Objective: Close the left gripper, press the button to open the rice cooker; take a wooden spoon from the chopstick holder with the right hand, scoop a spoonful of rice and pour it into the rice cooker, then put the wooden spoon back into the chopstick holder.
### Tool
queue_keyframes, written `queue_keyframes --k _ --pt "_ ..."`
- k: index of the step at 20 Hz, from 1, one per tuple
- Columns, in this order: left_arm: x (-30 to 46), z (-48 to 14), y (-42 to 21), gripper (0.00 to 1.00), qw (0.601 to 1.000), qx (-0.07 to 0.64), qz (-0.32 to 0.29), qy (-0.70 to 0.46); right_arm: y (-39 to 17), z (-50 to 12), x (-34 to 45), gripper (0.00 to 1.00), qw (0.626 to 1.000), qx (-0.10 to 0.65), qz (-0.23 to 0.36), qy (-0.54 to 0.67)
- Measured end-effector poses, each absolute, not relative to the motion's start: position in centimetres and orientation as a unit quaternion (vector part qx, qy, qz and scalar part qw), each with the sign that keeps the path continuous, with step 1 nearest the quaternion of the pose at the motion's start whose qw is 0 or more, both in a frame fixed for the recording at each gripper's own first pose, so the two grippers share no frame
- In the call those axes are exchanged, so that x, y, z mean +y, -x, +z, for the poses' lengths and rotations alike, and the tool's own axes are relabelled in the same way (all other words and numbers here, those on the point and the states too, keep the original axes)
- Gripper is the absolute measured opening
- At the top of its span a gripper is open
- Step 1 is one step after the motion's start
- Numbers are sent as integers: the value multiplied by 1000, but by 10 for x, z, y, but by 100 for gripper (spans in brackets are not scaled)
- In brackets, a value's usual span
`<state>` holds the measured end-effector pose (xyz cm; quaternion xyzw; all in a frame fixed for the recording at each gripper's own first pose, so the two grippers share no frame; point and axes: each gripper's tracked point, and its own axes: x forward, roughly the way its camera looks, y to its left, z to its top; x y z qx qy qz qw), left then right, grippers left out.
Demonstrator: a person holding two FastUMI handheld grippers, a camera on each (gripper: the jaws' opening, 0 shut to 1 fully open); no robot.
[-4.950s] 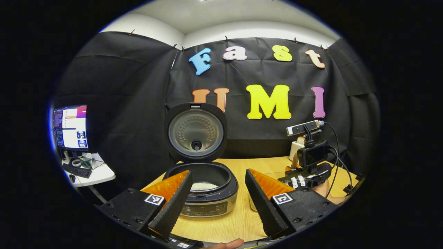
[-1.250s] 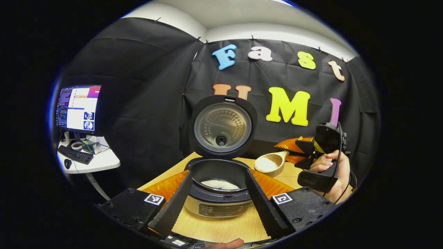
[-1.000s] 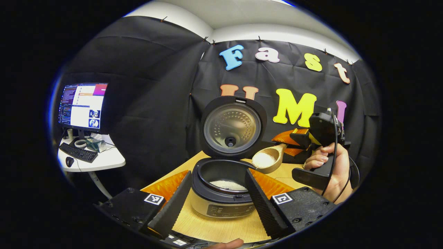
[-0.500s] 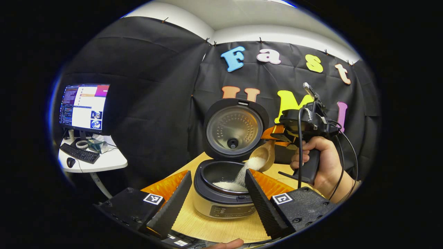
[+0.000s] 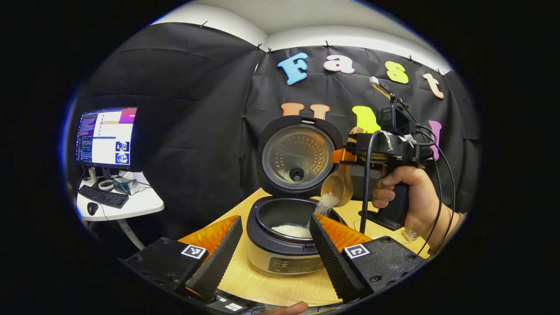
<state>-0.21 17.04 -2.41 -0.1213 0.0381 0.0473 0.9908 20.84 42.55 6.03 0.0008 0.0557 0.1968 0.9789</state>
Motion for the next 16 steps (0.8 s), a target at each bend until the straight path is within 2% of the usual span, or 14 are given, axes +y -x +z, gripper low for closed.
queue_keyframes --k 3,5,7,11,12,15,16 --pt "169 -24 2 97 991 38 48 120 -196 73 438 8 974 14 217 57" --pt "172 -26 1 100 991 39 49 122 -185 75 453 8 965 -25 239 106" --pt "177 -29 -2 97 990 44 53 125 -174 85 456 8 959 -54 238 142" --pt "181 -34 -2 97 988 50 61 130 -170 78 466 8 952 -64 241 177" --pt "182 -35 -3 100 988 51 63 131 -170 76 467 8 952 -64 240 181" --pt "183 -37 -4 97 988 52 65 131 -171 73 467 7 948 -68 240 198" --pt "182 -37 -5 100 988 54 65 131 -171 74 465 6 948 -73 236 202"
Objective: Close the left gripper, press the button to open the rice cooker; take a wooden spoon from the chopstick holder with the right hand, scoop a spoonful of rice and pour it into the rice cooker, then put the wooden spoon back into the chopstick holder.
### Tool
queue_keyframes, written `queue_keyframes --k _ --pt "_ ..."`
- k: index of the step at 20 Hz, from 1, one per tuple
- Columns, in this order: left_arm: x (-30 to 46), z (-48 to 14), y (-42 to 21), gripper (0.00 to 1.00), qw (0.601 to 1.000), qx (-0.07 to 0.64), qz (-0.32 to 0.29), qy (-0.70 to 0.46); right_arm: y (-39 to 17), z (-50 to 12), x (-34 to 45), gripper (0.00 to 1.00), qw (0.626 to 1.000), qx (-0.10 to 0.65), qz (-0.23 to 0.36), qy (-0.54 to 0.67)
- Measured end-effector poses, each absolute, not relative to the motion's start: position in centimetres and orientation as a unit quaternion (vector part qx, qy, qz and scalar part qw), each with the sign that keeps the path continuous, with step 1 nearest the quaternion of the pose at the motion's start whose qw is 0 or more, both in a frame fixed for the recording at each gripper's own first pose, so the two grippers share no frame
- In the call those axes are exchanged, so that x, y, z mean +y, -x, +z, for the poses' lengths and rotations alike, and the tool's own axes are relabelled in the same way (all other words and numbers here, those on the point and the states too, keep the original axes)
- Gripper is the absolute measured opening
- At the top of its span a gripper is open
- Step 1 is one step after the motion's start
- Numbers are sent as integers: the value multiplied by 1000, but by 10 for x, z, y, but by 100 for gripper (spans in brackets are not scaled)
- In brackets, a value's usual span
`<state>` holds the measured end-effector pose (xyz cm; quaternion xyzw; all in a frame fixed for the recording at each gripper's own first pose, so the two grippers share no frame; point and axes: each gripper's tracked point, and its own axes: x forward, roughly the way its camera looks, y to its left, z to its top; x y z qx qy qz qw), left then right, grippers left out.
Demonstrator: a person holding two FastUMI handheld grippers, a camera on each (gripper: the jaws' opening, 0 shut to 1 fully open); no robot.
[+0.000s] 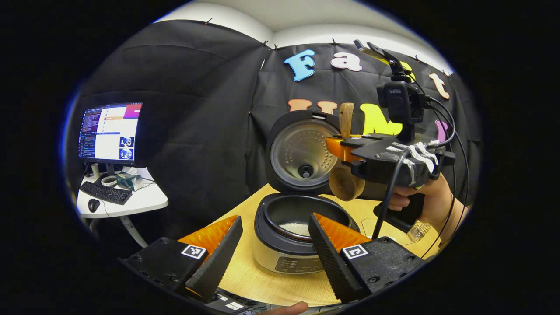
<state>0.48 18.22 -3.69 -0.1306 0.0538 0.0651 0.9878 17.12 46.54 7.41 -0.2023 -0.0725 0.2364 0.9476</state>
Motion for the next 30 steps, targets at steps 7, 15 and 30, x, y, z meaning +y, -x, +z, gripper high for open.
queue_keyframes --k 7,15,30 --pt "169 -32 -6 97 989 49 58 126 -176 85 432 9 954 -77 214 197" --pt "153 -36 -14 97 990 58 55 117 -192 100 347 9 969 -76 152 179" --pt "69 -13 -13 97 995 31 -28 91 -216 81 133 10 990 -19 7 138"
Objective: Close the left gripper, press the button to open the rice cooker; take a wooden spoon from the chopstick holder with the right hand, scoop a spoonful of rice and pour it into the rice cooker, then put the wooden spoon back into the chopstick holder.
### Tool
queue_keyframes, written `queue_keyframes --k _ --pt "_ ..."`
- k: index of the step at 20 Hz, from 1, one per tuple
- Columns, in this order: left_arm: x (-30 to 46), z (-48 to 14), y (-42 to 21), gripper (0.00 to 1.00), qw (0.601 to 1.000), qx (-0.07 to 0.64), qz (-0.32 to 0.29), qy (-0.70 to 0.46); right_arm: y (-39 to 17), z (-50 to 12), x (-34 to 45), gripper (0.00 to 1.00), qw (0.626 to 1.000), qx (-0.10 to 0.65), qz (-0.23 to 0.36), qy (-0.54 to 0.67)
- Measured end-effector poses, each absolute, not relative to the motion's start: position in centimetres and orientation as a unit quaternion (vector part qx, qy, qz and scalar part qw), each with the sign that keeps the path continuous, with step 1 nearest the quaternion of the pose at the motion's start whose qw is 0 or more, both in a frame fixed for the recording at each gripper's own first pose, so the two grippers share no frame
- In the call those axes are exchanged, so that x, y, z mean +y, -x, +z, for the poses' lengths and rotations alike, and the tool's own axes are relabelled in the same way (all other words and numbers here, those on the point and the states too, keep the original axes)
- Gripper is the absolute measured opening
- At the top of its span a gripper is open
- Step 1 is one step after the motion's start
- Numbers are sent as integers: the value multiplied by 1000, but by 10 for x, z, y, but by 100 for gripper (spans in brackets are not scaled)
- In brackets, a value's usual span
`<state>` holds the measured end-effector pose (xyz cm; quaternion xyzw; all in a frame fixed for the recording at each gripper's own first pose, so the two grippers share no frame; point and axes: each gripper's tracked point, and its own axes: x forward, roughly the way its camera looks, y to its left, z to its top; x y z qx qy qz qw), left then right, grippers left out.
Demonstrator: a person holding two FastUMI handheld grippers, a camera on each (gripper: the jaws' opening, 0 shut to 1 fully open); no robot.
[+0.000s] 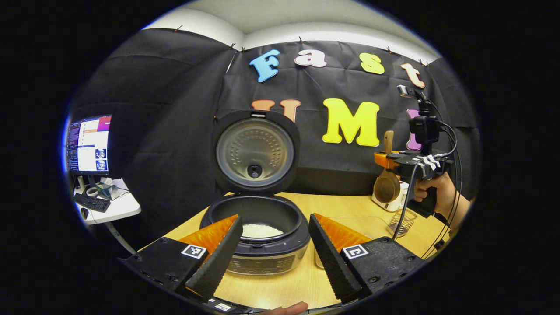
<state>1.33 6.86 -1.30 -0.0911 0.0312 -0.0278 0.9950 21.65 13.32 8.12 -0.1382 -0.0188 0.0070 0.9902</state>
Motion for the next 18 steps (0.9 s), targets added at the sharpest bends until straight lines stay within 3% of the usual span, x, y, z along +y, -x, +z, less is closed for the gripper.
queue_keyframes --k 10,18 --pt "-1 -5 -9 97 993 23 -84 85 -224 34 -13 10 992 18 -99 79" --pt "1 -9 -10 100 994 28 -82 72 -233 -7 -59 11 990 62 -125 32"
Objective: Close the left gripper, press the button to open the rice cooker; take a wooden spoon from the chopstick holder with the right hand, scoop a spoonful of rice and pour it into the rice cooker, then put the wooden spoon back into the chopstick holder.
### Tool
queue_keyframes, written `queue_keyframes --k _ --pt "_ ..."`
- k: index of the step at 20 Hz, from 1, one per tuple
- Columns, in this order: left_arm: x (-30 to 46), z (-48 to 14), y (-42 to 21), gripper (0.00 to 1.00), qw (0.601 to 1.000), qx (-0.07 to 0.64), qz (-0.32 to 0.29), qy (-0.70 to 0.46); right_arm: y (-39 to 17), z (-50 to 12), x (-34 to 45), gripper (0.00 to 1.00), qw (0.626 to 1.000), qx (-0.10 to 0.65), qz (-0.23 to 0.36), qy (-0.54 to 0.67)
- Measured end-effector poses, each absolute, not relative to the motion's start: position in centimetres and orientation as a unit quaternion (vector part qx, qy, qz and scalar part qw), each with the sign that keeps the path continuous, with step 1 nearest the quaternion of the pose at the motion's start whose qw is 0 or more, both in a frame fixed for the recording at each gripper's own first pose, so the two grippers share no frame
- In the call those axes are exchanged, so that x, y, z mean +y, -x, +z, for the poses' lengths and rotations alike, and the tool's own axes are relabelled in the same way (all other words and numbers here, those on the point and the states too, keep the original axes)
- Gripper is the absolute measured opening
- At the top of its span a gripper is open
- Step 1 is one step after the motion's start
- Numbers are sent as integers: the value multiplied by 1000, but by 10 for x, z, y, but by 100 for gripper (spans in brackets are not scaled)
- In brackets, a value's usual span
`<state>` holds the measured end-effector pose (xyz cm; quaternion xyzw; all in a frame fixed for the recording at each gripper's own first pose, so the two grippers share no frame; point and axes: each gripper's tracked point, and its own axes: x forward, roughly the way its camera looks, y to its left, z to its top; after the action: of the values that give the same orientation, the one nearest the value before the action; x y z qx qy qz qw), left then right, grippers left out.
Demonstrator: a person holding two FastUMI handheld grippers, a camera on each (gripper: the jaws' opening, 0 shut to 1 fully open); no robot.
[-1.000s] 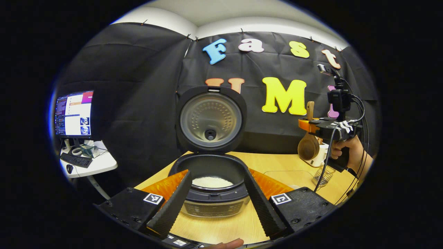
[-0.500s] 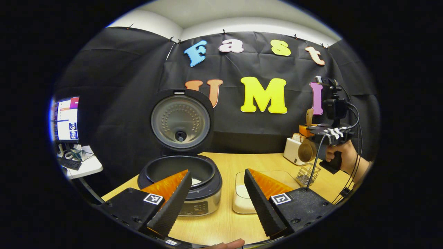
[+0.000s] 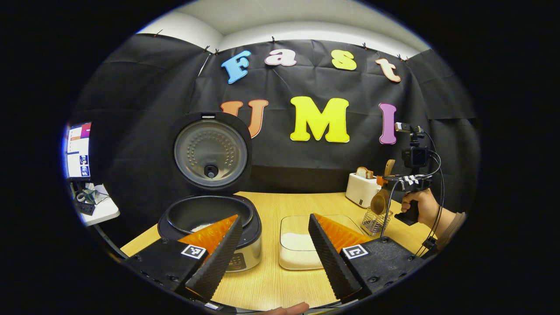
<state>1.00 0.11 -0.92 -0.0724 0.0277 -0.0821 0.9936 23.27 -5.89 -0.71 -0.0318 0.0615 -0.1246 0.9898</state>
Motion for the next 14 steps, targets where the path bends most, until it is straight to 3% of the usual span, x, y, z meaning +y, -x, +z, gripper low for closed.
queue_keyframes --k 5,6,7,10,14 --pt "1 -11 -10 97 994 30 -81 66 -232 -19 -56 17 990 72 -117 11" --pt "0 -11 -9 97 994 29 -83 65 -232 -18 -55 31 991 71 -113 7" --pt "-1 -10 -9 97 994 29 -84 64 -230 -17 -58 38 991 68 -117 9" --pt "-4 -10 -9 97 994 29 -87 63 -226 -13 -65 45 989 61 -133 12" --pt "-5 -11 -9 97 994 30 -86 62 -219 -11 -80 67 987 57 -151 15"
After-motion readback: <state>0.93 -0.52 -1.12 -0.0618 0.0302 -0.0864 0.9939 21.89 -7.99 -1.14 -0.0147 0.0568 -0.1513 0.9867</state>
